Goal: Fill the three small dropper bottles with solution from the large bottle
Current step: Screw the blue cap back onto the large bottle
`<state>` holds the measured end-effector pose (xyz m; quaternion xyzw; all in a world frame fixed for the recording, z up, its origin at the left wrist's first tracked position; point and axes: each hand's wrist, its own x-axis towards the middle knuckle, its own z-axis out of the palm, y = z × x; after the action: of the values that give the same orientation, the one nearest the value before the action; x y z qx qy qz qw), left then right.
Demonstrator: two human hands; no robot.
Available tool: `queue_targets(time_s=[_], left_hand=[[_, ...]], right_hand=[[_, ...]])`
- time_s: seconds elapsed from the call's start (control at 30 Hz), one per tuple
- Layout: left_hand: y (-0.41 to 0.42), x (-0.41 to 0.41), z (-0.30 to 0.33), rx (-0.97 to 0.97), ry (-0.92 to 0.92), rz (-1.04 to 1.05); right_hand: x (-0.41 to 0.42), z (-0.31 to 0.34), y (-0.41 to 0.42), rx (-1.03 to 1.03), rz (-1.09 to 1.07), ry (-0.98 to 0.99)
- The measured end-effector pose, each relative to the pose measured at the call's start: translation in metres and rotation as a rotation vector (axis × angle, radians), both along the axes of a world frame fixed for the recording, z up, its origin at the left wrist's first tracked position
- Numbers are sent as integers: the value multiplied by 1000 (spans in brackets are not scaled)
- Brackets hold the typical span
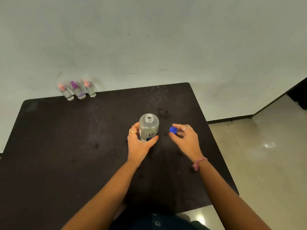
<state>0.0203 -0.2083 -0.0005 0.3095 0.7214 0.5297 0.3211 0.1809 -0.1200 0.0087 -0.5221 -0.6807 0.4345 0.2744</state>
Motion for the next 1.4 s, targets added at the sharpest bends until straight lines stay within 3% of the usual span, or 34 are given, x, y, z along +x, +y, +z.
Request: queue_targets(time_s=[0.4, 0.6, 1.07, 1.3, 1.4], left_hand=[[0, -11, 88, 209, 87, 7], [1, -10, 125, 239, 56, 5], [9, -10, 186, 309, 14, -32], [15, -19, 198, 296, 5, -32], [18, -22, 200, 293, 5, -10]], right_hand=[[-28, 132, 17, -45, 118, 508], [-34, 200, 27, -67, 295, 683], [-48, 286, 40, 370, 643, 316], [-68, 304, 42, 572, 581, 131], [-74, 307, 42, 568, 556, 133]])
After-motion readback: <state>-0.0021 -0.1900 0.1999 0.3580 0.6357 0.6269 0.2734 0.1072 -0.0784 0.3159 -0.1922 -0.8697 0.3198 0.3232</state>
